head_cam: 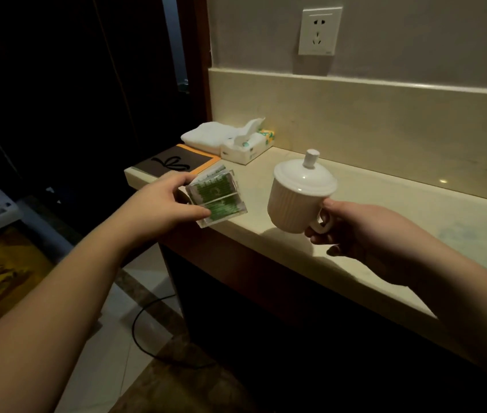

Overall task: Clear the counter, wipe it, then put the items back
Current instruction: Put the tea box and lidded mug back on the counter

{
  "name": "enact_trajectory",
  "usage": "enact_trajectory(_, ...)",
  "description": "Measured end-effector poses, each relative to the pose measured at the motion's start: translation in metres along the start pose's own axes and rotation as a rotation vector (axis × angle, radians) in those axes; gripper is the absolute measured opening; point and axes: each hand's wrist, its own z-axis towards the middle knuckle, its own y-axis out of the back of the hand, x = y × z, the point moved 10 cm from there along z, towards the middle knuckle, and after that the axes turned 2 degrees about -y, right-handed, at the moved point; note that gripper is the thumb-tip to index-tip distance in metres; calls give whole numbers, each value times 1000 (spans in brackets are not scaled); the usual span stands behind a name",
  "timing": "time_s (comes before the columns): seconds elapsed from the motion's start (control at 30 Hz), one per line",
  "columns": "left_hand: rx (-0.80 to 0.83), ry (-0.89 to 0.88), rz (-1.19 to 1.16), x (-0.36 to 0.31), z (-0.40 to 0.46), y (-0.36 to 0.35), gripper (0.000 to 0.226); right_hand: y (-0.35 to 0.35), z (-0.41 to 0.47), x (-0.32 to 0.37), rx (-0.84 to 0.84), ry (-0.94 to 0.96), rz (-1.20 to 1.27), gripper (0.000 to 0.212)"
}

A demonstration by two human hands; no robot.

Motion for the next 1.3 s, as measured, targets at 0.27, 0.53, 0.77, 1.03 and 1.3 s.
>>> enact_trajectory(0.27, 94, -79, 183, 41, 106, 5, 53, -3, 77, 19, -131, -25, 15, 33)
enact_trajectory(0.53, 310, -211, 338, 81, 209, -18, 73, -7, 153, 25, -335, -61, 32, 27)
enact_trajectory(0.77, 466, -295, 287, 102, 259, -42, 61, -8, 203, 21, -494, -88, 81, 21)
enact_trajectory(1.03, 525, -363, 224, 115, 288, -63, 60, -10, 245, 22, -623, -118, 8, 26)
enact_trajectory(1.3, 529, -433, 187, 114, 293, -66, 50, -11, 270, 30, -737, -129, -18, 29)
